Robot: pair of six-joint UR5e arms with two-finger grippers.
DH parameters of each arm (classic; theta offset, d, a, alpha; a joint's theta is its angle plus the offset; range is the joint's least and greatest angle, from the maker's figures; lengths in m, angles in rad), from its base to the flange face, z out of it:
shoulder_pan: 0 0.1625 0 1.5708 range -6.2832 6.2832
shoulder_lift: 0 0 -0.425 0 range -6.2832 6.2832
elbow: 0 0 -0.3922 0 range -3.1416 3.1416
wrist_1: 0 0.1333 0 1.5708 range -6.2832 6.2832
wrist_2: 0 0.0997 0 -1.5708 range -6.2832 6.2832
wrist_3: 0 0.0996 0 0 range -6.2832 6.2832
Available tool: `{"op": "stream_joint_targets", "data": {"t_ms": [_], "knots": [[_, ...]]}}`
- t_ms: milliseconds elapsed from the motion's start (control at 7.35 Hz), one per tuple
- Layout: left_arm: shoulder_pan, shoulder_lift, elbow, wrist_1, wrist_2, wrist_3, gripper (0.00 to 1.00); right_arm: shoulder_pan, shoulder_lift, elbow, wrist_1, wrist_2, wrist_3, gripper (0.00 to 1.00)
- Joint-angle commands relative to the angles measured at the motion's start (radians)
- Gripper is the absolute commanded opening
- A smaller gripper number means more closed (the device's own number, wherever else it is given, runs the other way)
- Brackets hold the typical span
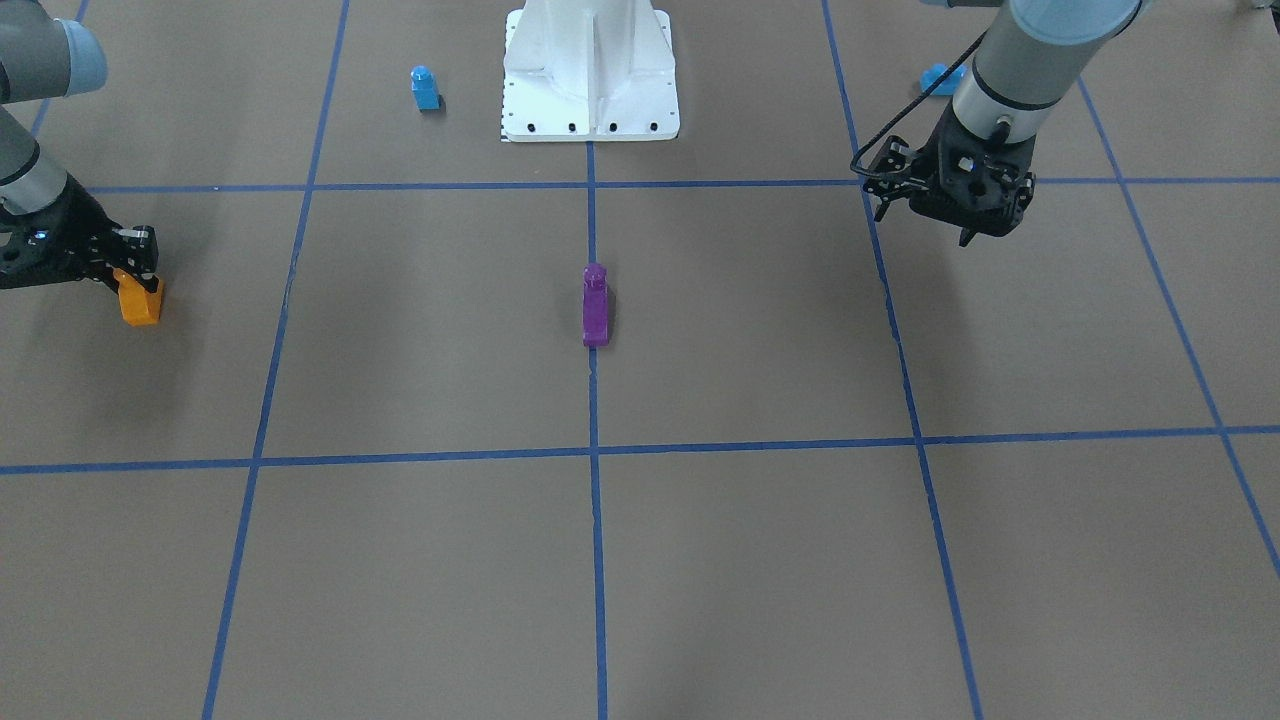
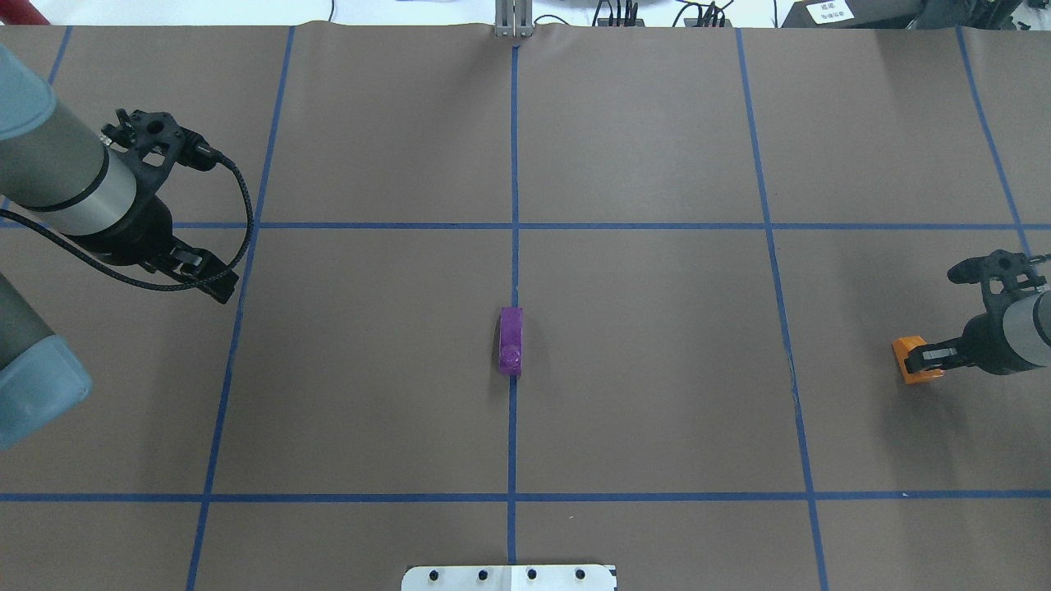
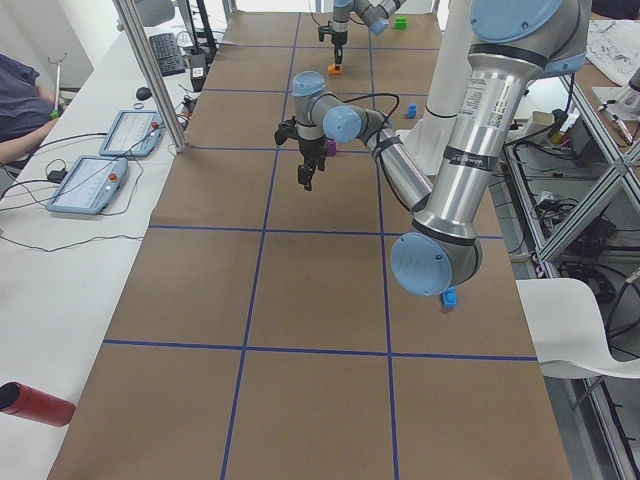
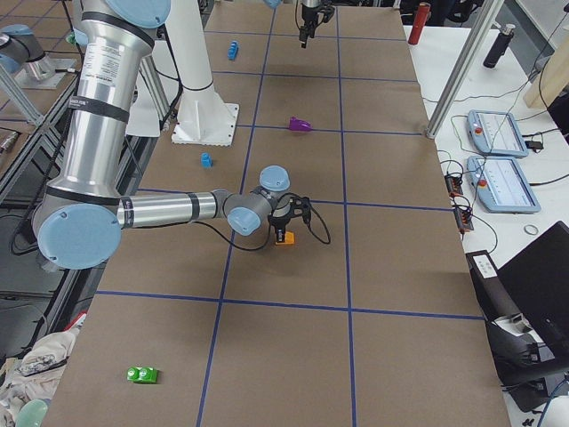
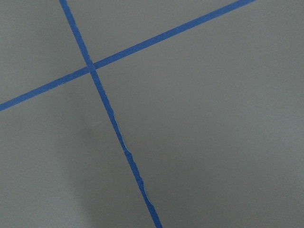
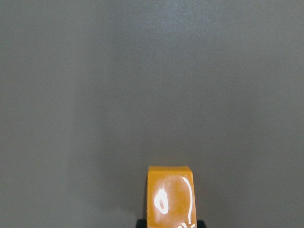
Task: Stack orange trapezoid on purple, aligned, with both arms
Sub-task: 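Carry the orange block with the right gripper over the purple block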
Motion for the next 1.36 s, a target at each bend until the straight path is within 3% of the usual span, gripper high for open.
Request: {"op": "stream_joint_targets", "data": {"t_ms": [0, 272, 408, 544, 953, 1225], "knots": [[-0.001, 0.01, -0.003, -0.001, 0.001, -0.022, 1.0, -0.005, 0.018, 0.064, -0.056, 0.007, 0.003, 0.0], [-0.004, 0.085, -0.046, -0.008, 0.002, -0.088, 1.0, -0.002, 0.198, 0.153, -0.345, 0.007, 0.01, 0.0], [-0.009, 0.139, -0.092, -0.01, 0.0, -0.079, 1.0, -0.005, 0.307, 0.153, -0.445, 0.007, 0.053, 0.0], [-0.05, 0.182, -0.118, -0.01, 0.0, -0.074, 1.0, -0.033, 0.408, 0.147, -0.502, 0.015, 0.115, 0.0], [-0.236, 0.26, -0.085, -0.01, -0.063, 0.279, 1.0, -0.19, 0.71, 0.088, -0.665, -0.006, 0.3, 0.0], [-0.343, 0.315, -0.034, -0.011, -0.126, 0.467, 1.0, -0.264, 0.849, -0.009, -0.679, -0.069, 0.373, 0.0]]}}
